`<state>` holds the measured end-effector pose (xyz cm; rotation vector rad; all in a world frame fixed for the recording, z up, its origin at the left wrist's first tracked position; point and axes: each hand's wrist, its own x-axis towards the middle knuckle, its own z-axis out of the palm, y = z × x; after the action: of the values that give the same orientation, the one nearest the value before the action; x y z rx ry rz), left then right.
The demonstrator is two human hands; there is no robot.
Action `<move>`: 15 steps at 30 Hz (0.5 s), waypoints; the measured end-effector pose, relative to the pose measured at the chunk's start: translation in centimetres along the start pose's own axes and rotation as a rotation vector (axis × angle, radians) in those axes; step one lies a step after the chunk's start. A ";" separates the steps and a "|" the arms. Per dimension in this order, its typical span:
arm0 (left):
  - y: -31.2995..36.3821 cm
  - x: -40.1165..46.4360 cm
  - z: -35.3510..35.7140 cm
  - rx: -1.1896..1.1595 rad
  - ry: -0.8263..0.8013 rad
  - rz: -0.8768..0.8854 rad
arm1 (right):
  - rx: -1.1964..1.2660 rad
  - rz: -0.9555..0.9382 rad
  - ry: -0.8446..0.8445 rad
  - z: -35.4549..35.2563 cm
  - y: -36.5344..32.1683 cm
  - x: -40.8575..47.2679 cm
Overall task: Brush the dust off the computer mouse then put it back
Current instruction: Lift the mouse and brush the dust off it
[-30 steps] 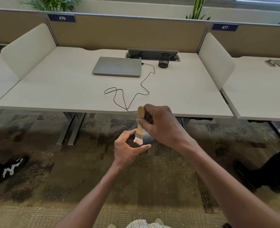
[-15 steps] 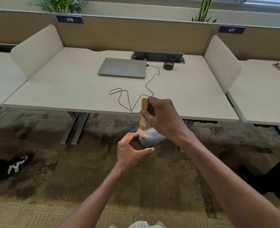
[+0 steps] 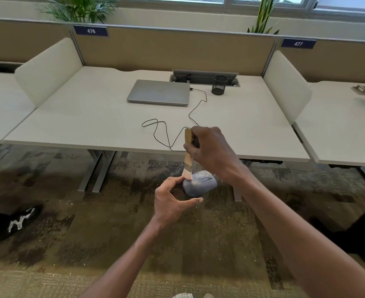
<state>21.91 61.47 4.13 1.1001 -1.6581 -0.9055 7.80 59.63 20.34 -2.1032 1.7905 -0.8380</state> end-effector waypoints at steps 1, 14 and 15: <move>0.0 0.0 0.0 0.005 0.000 -0.001 | 0.037 0.005 0.001 -0.1 0.1 0.0; 0.0 -0.6 -0.5 -0.051 -0.005 -0.009 | 0.107 0.047 -0.099 -0.1 1.7 0.1; 0.0 -0.7 -0.5 -0.048 -0.006 -0.014 | 0.089 0.037 -0.082 -0.1 1.7 0.1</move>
<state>22.52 62.11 4.10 1.0790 -1.6271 -0.9531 6.31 59.17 19.53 -2.0126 1.7129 -0.7952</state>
